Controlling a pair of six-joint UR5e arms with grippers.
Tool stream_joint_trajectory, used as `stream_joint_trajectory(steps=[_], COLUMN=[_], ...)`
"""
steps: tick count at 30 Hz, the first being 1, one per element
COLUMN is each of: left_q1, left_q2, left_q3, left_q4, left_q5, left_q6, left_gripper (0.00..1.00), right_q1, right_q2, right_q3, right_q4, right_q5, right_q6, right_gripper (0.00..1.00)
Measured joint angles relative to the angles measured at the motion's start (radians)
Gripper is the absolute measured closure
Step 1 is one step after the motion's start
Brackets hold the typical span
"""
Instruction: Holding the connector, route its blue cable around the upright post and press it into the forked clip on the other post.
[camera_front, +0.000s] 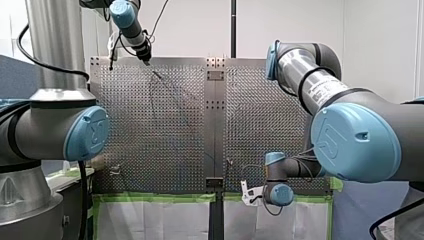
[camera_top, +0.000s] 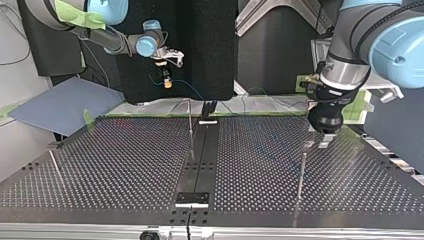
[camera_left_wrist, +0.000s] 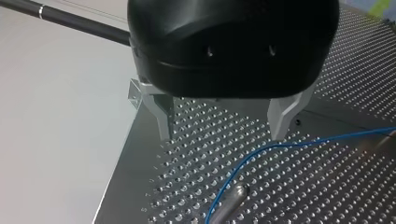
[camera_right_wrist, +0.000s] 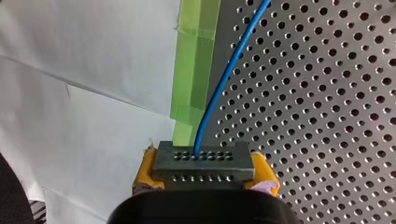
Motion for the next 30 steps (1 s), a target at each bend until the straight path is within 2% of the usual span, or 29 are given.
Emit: stream_joint_trajectory(steps=[5,18,30], left_q1=[-0.002,-0.011,-0.017], left_q2=[0.000,0.000,0.000], left_q3=[0.000,0.000,0.000], left_q4=[-0.017,-0.051,-0.030], left_q5=[-0.025,-0.131,-0.125], left_q6=[-0.008,-0.011,-0.002], left_gripper=[0.00,0.00,0.00], right_q1=[0.003,0.008,0.009], right_q2=[0.000,0.000,0.000], right_q3=[-0.001,-0.001,-0.002], right_q4=[0.006,0.011,0.010], right_q5=[-0.001,-0.002,-0.002], right_q6=[-0.001,-0.001,-0.001], right_gripper=[1.00,1.00,1.00])
